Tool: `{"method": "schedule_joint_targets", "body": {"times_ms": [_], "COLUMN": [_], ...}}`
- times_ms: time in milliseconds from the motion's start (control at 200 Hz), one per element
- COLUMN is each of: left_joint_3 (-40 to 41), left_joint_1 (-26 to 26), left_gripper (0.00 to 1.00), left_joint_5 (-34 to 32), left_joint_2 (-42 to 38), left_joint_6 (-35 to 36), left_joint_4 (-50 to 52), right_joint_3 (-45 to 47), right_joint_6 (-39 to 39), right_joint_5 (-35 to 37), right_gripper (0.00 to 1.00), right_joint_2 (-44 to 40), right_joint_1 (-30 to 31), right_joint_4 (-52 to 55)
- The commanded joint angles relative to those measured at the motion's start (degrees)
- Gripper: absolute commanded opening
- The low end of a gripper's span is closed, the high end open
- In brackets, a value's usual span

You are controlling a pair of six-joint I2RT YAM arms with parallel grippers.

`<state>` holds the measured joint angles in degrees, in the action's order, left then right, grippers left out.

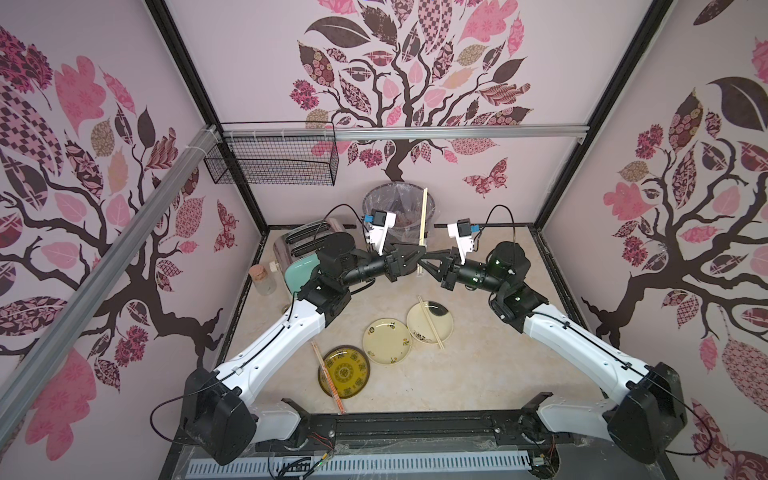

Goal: Remove the packaging of disposable chopsticks
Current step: Remove the packet bag from the disposable chopsticks.

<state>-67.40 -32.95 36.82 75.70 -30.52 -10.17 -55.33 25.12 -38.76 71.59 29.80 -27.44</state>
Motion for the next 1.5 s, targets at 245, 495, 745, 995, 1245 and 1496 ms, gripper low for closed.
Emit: {"method": "schedule_joint_targets", "body": {"times_ms": [245, 495, 745, 995, 1245, 1496], "left_joint_3": [-7.1, -11.0, -13.0, -13.4, -12.7, -12.7], "left_joint_1": [4.5, 5.5, 5.8, 6.3, 6.3, 6.4], "left_gripper": [0.55, 0.53, 0.4, 0.41, 0.15, 0.0], "left_joint_5": [8.5, 9.4, 8.7, 7.7, 9.0, 6.8], "left_joint_2": [2.2, 4.2, 4.2, 3.1, 3.0, 2.3], "left_joint_6": [-2.0, -1.1, 0.0, 1.7, 2.3, 3.3], "left_joint_4": [6.0, 8.0, 10.3, 14.2, 15.5, 15.1], "right_joint_3": [3.6, 3.5, 3.2, 3.4, 3.0, 3.1], "right_joint_6": [-0.8, -2.2, -3.1, -3.5, -3.3, -3.6], "right_joint_5": [-4.6, -4.0, -3.4, -2.4, -2.3, 1.4], "right_gripper": [0.0, 0.0, 0.0, 0.0, 0.0, 0.18], "right_joint_2": [-1.8, -0.2, 0.0, -0.1, 0.1, 0.3], "right_joint_1": [1.5, 4.1, 4.7, 4.7, 4.6, 4.7], "right_joint_4": [-3.3, -1.7, -0.4, 0.1, 0.0, 1.7]}}
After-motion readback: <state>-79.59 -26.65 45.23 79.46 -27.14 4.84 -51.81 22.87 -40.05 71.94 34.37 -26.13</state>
